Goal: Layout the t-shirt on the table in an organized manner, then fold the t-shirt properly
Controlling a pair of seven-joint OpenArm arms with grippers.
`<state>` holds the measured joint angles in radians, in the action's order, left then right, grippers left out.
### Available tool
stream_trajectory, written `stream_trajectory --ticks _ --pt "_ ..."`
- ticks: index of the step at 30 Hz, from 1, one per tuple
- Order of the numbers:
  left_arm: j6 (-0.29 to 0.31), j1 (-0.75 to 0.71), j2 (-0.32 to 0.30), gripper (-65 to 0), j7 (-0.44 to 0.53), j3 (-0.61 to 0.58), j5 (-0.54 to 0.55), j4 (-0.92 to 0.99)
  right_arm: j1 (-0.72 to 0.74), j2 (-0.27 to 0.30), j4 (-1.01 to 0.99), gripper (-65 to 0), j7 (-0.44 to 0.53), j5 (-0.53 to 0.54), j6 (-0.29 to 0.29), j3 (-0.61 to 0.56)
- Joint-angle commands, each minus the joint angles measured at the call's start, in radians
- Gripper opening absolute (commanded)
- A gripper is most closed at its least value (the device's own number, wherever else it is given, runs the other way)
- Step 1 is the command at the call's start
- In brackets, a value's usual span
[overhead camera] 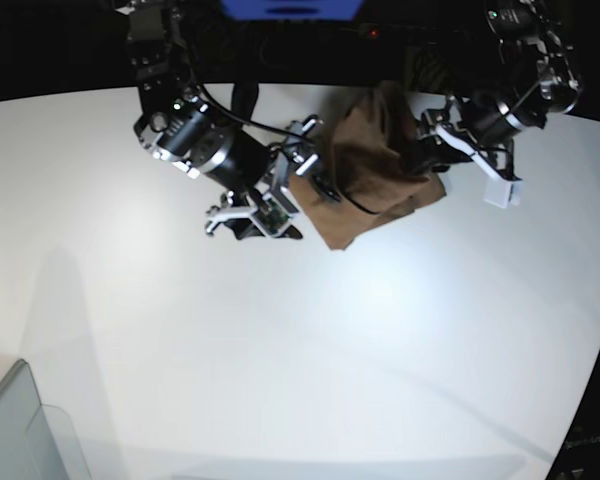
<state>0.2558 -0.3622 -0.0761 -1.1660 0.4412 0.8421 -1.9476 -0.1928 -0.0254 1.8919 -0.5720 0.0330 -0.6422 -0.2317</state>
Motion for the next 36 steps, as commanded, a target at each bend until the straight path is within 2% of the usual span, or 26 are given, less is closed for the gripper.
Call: stream_trajectory --ticks 1,5,9,13,20,23,36 --pt "0.003 0.012 -0.006 -50.1 0.018 -0.002 0.029 0.003 0.009 -0.005 0.021 -24.6 0.03 0.017 -0.008 -0.001" --pt "0.003 0.032 -0.006 -65.0 0.013 -0.015 0.032 0.044 0.009 -0.003 0.021 -24.7 0.03 0.012 -0.008 -0.001" --pt "0.003 0.044 -0.006 -64.9 0.011 -0.011 0.035 0.027 0.009 0.011 0.021 -24.7 0.03 0.015 -0.008 0.001" --pt "-0.003 0.059 -0.014 -64.9 0.01 -0.008 0.088 -0.006 0.013 0.017 0.021 -24.7 0.03 0.014 -0.008 0.001" --pt "-0.003 0.096 -0.018 -64.9 0.008 0.069 0.122 0.003 0.014 0.017 0.016 -24.7 0.03 0.011 -0.008 0.001" --pt "-0.003 0.096 -0.064 -64.9 0.008 0.072 0.122 0.004 0.017 0.017 0.016 -24.7 0.03 0.011 -0.008 0.001" --pt "0.004 0.176 -0.124 -64.9 0.016 0.126 0.118 0.339 0.02 0.017 0.01 -24.7 0.03 0.011 -0.008 -0.001"
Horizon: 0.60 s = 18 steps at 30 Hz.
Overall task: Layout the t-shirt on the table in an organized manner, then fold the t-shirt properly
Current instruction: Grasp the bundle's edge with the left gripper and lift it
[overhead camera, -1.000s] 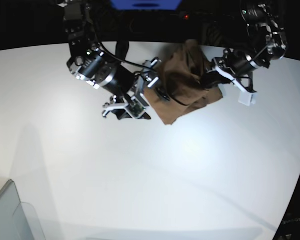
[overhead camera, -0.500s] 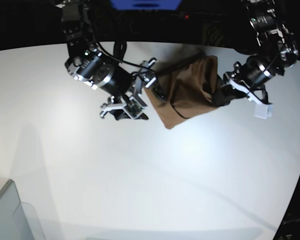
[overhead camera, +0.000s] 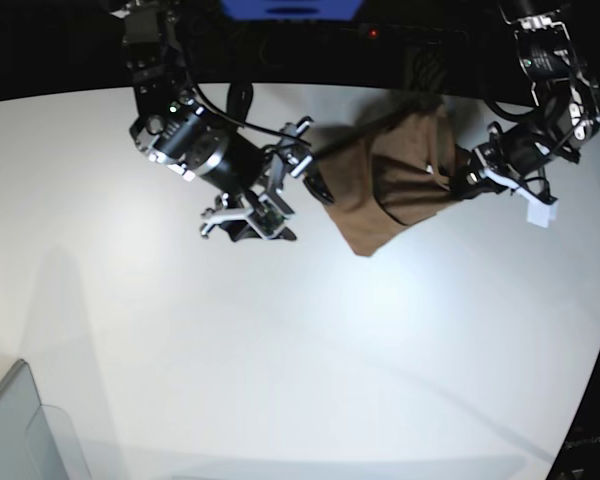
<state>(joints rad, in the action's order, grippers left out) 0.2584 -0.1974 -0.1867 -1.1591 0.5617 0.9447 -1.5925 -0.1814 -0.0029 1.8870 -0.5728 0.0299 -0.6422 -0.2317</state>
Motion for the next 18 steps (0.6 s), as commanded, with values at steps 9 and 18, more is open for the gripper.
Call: stream_trajectory --ticks 9,18 --pt "0.002 0.079 -0.041 -64.9 0.009 0.004 0.01 0.105 0.0 -0.006 -0.004 -24.7 0.03 0.014 -0.008 -0.007" --pt "0.002 0.066 -0.038 -36.8 0.008 0.004 -0.076 0.105 0.0 -0.006 0.001 -24.8 0.03 0.018 -0.008 -0.008"
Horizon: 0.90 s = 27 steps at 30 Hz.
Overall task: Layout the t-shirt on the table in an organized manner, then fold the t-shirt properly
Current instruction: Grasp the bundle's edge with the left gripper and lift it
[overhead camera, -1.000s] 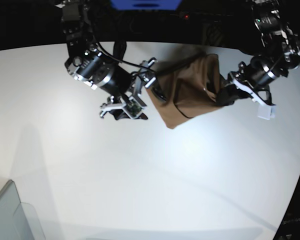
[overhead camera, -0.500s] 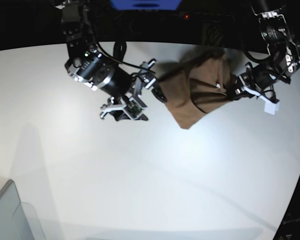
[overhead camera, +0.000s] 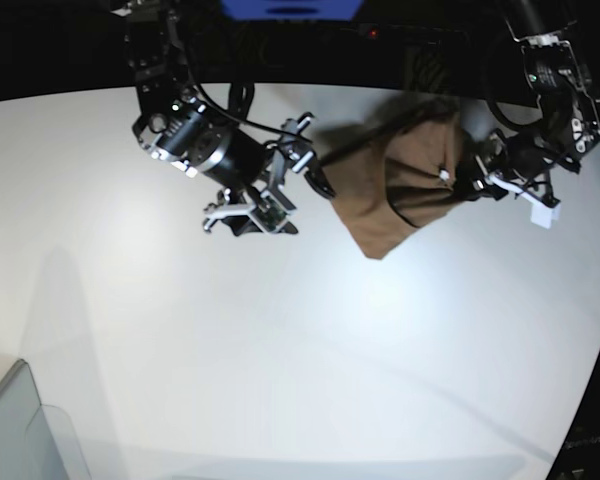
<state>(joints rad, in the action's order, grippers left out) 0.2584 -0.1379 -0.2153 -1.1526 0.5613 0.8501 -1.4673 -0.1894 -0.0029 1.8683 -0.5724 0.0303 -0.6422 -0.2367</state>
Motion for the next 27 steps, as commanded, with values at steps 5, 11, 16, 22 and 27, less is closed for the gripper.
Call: stream_trajectory --ticks 5,11,16,22,27 --pt "0.003 0.005 -0.014 -21.9 -0.005 0.007 0.042 -0.036 0.008 -0.006 0.021 -24.7 0.03 0.02 -0.008 -0.003" --pt "-0.005 -0.05 -0.036 -21.9 -0.004 0.055 0.157 -0.158 0.009 -0.006 0.024 -24.8 0.03 0.02 -0.008 -0.003" --pt "0.0 -0.118 -0.04 -21.9 -0.005 0.131 0.166 -0.233 0.009 -0.006 0.032 -24.8 0.03 0.02 -0.008 0.0" --pt "0.002 -0.234 0.043 -21.9 -0.068 0.144 0.162 -0.341 0.015 -0.006 0.038 -24.8 0.03 0.02 -0.008 0.003" --pt "0.002 -0.25 0.112 -21.8 -0.065 0.141 0.148 -0.341 0.015 -0.006 0.037 -24.7 0.03 0.02 -0.008 -0.002"
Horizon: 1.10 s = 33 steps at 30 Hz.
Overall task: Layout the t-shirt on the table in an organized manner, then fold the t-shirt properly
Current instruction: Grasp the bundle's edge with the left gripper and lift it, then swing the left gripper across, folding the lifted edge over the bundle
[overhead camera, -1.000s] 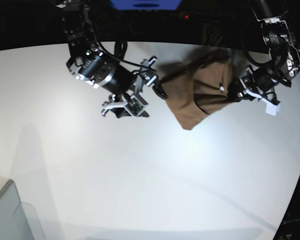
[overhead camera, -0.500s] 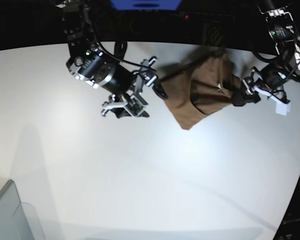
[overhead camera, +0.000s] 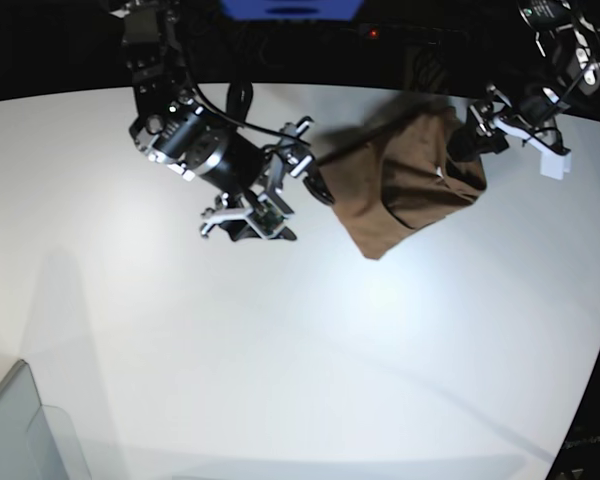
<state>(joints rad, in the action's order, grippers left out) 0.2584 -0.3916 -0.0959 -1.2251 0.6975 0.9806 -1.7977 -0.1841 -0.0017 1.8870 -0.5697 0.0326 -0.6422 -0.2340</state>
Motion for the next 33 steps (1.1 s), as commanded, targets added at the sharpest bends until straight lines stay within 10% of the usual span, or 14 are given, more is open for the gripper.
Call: stream_trajectory --ticks 1,19,33 --pt "0.002 0.006 0.0 -21.7 0.008 0.004 0.014 -0.004 0.01 -0.007 0.018 -24.7 0.027 0.017 -0.008 -0.005" --pt "-0.006 0.139 0.018 -21.7 0.047 -0.086 -0.042 0.226 0.001 -0.007 0.018 -24.7 0.027 0.014 -0.008 0.0" --pt "0.0 0.17 0.063 -21.8 0.086 -0.132 -0.32 0.263 0.001 -0.007 0.018 -24.7 0.027 0.013 -0.008 -0.005"
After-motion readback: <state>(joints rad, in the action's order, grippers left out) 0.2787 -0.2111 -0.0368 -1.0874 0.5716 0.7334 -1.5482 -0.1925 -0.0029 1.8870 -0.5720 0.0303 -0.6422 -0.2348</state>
